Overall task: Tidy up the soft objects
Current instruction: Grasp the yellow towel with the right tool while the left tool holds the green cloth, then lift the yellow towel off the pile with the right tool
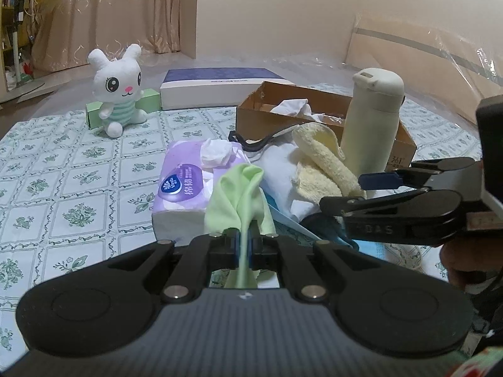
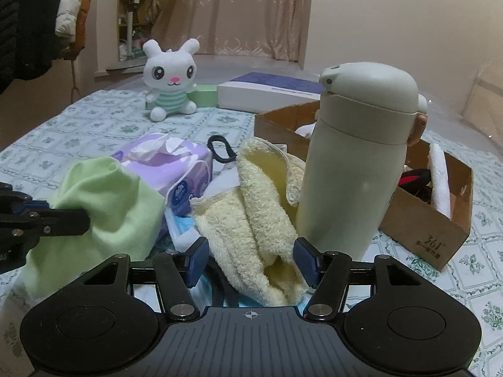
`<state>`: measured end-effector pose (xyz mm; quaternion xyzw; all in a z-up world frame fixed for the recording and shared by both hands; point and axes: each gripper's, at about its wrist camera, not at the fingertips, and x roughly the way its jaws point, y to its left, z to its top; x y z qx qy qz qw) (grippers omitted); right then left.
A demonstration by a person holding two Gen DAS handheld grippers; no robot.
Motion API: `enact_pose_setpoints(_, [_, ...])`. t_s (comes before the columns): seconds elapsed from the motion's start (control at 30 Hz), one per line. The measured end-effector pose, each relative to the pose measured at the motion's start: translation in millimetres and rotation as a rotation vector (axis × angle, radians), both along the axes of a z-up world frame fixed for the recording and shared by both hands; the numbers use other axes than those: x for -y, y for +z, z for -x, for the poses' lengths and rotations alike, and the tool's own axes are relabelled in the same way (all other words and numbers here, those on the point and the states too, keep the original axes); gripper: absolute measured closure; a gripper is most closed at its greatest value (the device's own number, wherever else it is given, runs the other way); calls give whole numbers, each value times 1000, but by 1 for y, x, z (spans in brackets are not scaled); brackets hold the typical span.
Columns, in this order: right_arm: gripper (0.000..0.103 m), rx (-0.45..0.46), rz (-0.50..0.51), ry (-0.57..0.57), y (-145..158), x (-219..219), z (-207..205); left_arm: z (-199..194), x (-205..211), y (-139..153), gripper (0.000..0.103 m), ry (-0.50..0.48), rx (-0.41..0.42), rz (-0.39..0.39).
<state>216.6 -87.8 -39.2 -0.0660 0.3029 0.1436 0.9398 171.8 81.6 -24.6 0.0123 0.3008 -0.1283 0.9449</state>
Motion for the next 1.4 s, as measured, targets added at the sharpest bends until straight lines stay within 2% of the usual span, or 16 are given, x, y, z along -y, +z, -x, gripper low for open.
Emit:
enact_pose_setpoints(0.07, [46,-4,3,-15,-2,-2,-3,-1,0,-2,99,-2,-2,4])
enact_pose_setpoints(0.3, [82,2,-28,-55,-3,1,-5,-2,-1,-5,99,-3,-9,10])
enact_pose_setpoints(0.43, [86,-10,-48,-56,2,9,1,1,0,-3,99,-2,-8,8])
enact_pose_setpoints(0.87, [86,-89,-60,11,11,24,39,24,13,5,99,-11,-10,12])
enact_pose_setpoints(1.0, [79,-86,-74,14,12,27,40,27,13,5,99,-7,-14,10])
enact_pose_setpoints(1.23, [61,-40,-95,16,19,27,37,26,10,4,99,1,-17,11])
enact_pose_setpoints(1.4, [60,-41,-70,18,13,26,25,25,10,0,99,1,-25,10])
